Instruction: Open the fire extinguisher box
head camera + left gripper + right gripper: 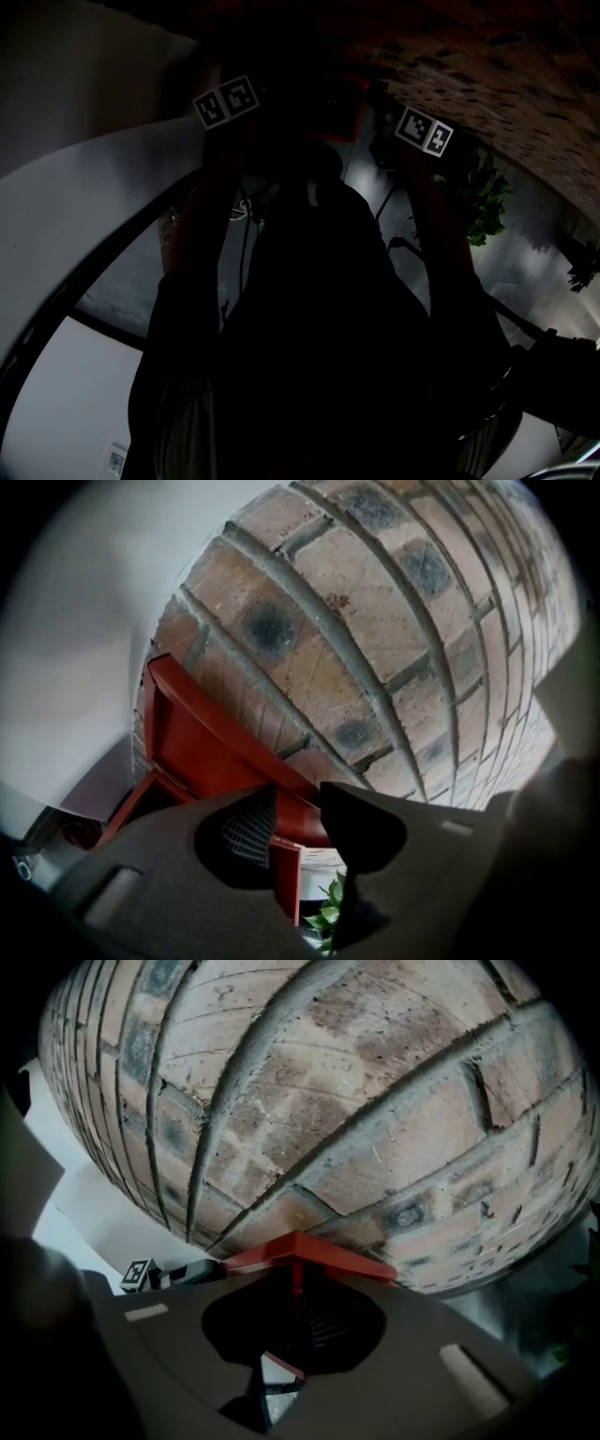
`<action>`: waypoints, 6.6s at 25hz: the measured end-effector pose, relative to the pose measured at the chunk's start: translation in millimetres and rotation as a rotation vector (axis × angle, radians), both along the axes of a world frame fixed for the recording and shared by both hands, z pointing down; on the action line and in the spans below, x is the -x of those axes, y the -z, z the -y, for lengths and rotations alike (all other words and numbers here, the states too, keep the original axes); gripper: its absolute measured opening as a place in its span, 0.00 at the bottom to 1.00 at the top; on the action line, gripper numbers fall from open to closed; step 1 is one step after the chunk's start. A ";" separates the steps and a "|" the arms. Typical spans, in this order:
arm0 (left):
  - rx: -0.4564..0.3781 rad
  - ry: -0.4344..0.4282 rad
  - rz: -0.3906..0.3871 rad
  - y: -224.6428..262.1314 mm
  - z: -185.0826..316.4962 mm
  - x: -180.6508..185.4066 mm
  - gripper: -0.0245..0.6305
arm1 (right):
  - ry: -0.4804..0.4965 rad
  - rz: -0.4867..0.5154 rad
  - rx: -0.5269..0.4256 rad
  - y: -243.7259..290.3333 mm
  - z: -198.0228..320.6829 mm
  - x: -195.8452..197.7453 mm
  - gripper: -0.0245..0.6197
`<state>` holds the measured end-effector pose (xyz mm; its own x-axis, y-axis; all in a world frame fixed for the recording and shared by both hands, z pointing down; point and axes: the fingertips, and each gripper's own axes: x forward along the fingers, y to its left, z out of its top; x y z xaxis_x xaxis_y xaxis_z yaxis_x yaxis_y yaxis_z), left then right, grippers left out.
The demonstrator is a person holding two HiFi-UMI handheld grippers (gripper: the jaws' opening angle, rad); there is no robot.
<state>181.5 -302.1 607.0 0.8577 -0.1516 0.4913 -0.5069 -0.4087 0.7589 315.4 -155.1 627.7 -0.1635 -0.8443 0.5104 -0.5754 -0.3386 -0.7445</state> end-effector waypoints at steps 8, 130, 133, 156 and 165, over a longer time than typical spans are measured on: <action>-0.002 -0.014 -0.003 -0.5 5.6 -8.1 0.26 | -0.014 0.006 -0.005 0.3 4.7 -7.5 0.07; -0.850 -0.512 -0.320 332.5 -112.4 -15.5 0.03 | 0.746 -0.387 -0.811 350.5 21.2 147.2 0.04; -0.907 -0.524 -0.269 335.1 -112.1 -12.9 0.03 | 0.770 -0.362 -0.809 353.1 22.4 149.4 0.04; -0.914 -0.543 -0.173 309.2 -97.1 -2.8 0.03 | 0.773 -0.357 -0.738 330.7 36.8 159.6 0.04; -0.983 -0.549 -0.110 313.3 -106.7 -1.6 0.03 | 0.806 -0.326 -0.761 334.3 27.0 160.9 0.04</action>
